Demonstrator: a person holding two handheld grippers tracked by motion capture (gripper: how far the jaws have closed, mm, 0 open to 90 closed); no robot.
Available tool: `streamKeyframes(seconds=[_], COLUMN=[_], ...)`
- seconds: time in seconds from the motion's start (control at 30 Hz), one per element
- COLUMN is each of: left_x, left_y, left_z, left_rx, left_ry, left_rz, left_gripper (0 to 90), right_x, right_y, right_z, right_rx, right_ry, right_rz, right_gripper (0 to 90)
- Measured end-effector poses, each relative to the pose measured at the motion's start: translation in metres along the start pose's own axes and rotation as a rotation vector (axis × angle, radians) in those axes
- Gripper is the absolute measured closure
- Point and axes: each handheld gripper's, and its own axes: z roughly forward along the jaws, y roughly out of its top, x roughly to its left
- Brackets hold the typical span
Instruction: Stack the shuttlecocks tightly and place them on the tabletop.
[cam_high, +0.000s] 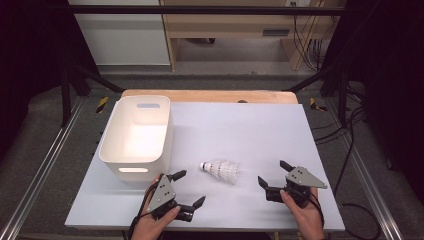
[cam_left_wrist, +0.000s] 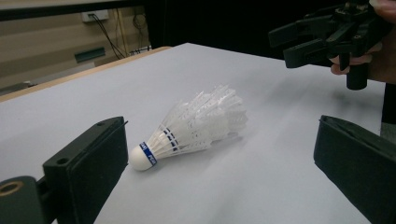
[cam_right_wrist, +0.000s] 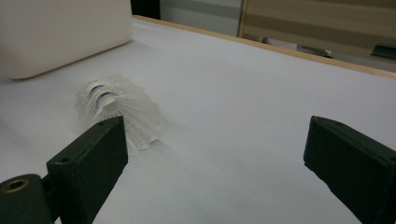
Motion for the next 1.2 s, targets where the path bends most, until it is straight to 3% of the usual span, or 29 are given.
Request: streamKeyframes(seconds=[0.1,0.23,0.33,0.7,0.9,1.2], left_x=[0.005,0.014,0.018,0.023,0.021,0.025], left_y=[0.01,0.021,0.028,0.03,0.037,0.044], left_z=[0.013,0.027,0.032,0.058,0.065,0.07], left_rx=[0.038,0.075,0.096,0.178,0.2,0.21], left_ry=[-0.008,-0.017,-0.022,-0.04,-0.053,-0.049], left_rz=[0.03,0.015,0.03,0.044,0.079,0.078], left_gripper=[2.8,3.1,3.1,3.3,3.3,3.5], right_x=[-0.003,-0.004,-0.004,0.002,0.0,-0.001], right_y=[0.0,-0.001,-0.001,-0.001,-0.002,-0.002], right_z=[0.0,-0.001,-0.001,0.002,0.001,0.001], right_rx=[-0.025,-0.05,-0.064,-0.056,-0.061,-0.061], right_ry=[-0.019,-0.035,-0.033,-0.012,-0.01,-0.016], right_rz=[0.011,-0.011,-0.005,-0.03,-0.027,-0.026], right_gripper=[7.1,7.0,7.1,6.6,6.6,6.6])
